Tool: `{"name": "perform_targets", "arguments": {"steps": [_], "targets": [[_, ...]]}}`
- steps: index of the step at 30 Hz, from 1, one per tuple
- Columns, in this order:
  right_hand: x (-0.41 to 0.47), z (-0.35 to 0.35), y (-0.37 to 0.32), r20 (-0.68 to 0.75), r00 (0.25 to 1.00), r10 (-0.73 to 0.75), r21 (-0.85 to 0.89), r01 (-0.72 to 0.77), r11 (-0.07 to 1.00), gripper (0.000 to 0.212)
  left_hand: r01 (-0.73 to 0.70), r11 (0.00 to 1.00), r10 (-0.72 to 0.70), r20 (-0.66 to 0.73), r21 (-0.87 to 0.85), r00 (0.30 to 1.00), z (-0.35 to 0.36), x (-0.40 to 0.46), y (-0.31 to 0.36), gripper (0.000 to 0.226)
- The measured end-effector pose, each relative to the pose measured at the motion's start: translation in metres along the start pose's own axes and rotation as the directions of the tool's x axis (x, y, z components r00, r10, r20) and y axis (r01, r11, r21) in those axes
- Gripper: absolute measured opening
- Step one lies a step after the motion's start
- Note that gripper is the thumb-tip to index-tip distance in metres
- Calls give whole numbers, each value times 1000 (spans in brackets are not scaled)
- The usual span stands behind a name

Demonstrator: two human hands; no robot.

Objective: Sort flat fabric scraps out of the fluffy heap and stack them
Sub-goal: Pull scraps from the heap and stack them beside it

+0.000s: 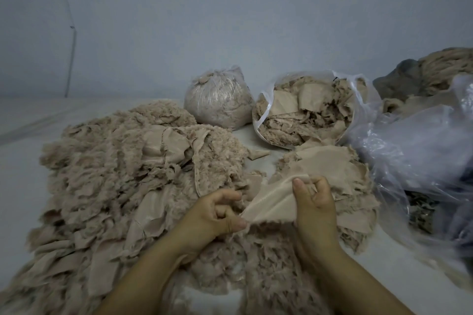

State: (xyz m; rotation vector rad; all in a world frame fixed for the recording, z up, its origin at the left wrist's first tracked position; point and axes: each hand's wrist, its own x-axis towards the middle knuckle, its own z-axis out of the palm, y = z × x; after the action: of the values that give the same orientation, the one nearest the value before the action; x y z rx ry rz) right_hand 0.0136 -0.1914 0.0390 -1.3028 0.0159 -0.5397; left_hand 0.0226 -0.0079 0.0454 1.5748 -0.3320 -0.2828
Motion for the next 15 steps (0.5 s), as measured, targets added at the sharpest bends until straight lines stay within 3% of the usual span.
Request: {"name": "perform_targets", "arguments": {"steps": [4, 9, 12, 15], "targets": [[7, -8, -2, 82, 995, 60, 1, -60, 998, 14, -1, 989, -4, 35, 151, 999, -5, -2, -1, 22], [25, -20, -15, 66, 997, 45, 47, -49, 998, 11, -29, 956, 44, -44, 291, 998, -12, -3, 1, 24], [51, -28, -33, 22, 999, -39, -188, 42, 981, 8, -89, 960, 102, -36, 265, 994, -10, -3, 1, 23], [90, -40, -50, -67, 990, -122, -438, 81, 896, 11, -149, 913, 151, 24, 381, 988, -2, -1, -3, 13]]}}
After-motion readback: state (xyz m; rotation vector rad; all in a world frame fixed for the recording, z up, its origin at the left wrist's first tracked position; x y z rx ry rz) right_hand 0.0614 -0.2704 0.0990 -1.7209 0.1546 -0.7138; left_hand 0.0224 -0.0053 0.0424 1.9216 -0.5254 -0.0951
